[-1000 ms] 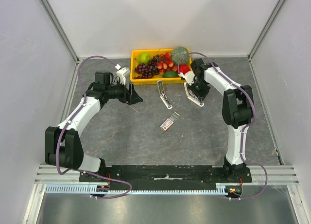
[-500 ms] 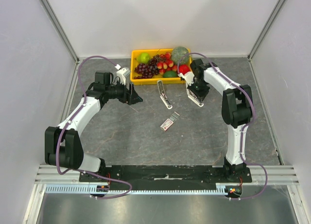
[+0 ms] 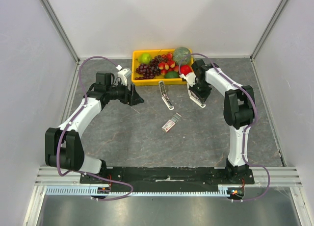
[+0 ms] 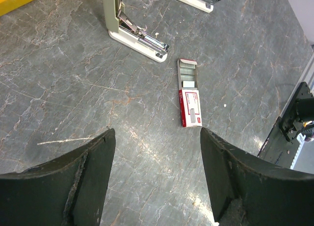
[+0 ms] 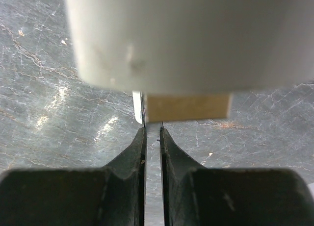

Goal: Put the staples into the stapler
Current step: Install the staple into the stapler.

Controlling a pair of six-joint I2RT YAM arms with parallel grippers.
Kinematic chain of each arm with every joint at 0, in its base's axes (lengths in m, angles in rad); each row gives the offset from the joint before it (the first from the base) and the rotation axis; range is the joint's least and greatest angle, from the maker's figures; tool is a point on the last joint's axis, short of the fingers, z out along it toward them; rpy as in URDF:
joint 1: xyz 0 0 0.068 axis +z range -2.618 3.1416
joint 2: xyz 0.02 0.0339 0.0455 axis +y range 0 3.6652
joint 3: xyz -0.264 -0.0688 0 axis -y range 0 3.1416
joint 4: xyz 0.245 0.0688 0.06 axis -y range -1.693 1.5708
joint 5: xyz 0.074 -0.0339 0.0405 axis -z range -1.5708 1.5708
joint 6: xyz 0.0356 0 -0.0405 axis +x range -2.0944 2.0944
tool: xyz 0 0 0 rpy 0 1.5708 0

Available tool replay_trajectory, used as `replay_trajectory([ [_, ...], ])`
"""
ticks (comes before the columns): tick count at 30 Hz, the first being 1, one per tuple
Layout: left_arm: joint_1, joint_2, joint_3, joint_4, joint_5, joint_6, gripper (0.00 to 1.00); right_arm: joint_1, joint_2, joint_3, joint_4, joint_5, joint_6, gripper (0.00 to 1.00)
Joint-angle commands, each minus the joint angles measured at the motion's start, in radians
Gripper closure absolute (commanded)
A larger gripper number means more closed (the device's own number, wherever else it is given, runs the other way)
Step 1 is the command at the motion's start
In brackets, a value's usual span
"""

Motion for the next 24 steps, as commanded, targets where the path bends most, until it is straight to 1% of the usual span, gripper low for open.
replay_trajectory([
  [1,0.005,0.001,-0.002,0.032,0.022,0.025,0.24,0.004,-0.009,0.025,0.007,0.02,-0.009,0.81],
  [9,0.005,0.001,0.0,0.033,0.02,0.025,0.24,0.004,-0.021,0.018,0.01,0.016,-0.013,0.69],
  [13,0.007,-0.002,-0.002,0.032,0.02,0.025,0.24,0.004,-0.029,0.018,0.016,0.007,-0.013,0.67],
  [19,0.007,-0.003,-0.002,0.032,0.019,0.025,0.24,0.0,-0.064,0.001,0.044,-0.017,-0.016,0.66],
  [22,0.007,-0.005,-0.002,0.033,0.02,0.025,0.24,-0.003,-0.104,-0.037,0.079,-0.055,-0.025,0.66],
  [24,0.007,-0.005,-0.002,0.032,0.02,0.025,0.24,-0.011,-0.142,-0.076,0.114,-0.054,-0.029,0.66],
])
